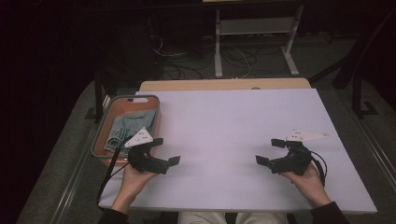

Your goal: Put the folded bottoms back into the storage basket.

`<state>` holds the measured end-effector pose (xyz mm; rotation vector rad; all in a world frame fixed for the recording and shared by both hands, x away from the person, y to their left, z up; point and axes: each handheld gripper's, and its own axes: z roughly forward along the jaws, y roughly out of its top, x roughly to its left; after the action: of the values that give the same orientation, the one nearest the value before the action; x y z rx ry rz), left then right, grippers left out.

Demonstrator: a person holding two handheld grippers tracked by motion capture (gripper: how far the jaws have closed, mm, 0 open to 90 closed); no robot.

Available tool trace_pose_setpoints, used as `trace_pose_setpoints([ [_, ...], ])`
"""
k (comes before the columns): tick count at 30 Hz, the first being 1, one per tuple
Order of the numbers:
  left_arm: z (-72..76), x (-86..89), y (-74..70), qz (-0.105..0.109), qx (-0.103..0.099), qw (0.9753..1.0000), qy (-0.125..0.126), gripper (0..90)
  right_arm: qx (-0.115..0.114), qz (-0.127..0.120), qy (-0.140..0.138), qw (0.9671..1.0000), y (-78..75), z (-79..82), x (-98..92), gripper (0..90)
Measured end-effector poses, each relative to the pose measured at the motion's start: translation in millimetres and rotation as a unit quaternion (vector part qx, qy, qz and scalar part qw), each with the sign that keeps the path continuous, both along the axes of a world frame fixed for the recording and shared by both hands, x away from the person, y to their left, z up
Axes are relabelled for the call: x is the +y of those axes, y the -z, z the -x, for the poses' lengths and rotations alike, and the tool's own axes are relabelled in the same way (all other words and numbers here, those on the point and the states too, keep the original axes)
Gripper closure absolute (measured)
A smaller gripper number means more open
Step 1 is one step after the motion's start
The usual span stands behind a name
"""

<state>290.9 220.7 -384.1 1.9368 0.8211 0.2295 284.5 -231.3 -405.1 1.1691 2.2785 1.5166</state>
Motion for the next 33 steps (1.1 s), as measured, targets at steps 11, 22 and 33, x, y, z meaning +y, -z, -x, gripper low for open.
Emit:
trace_pose_setpoints([
  [11, 6.6, -6.2, 9.8, -0.021, 0.008, 0.9996, 0.017, 0.0, -0.001, -0.003, 0.000, 1.0000, 8.6, 10.5, -20.5, 0.0],
  [22, 8.1, -8.0, 15.7, -0.031, 0.011, 0.9992, 0.022, 0.0, -0.001, -0.001, 0.018, 0.9998, 14.5, 18.0, -38.7, 0.0],
  [33, 7.5, -7.3, 19.6, -0.032, 0.017, 0.9991, 0.024, 0.0, 0.005, 0.015, 0.026, 0.9995, 23.1, 19.2, -48.3, 0.0],
])
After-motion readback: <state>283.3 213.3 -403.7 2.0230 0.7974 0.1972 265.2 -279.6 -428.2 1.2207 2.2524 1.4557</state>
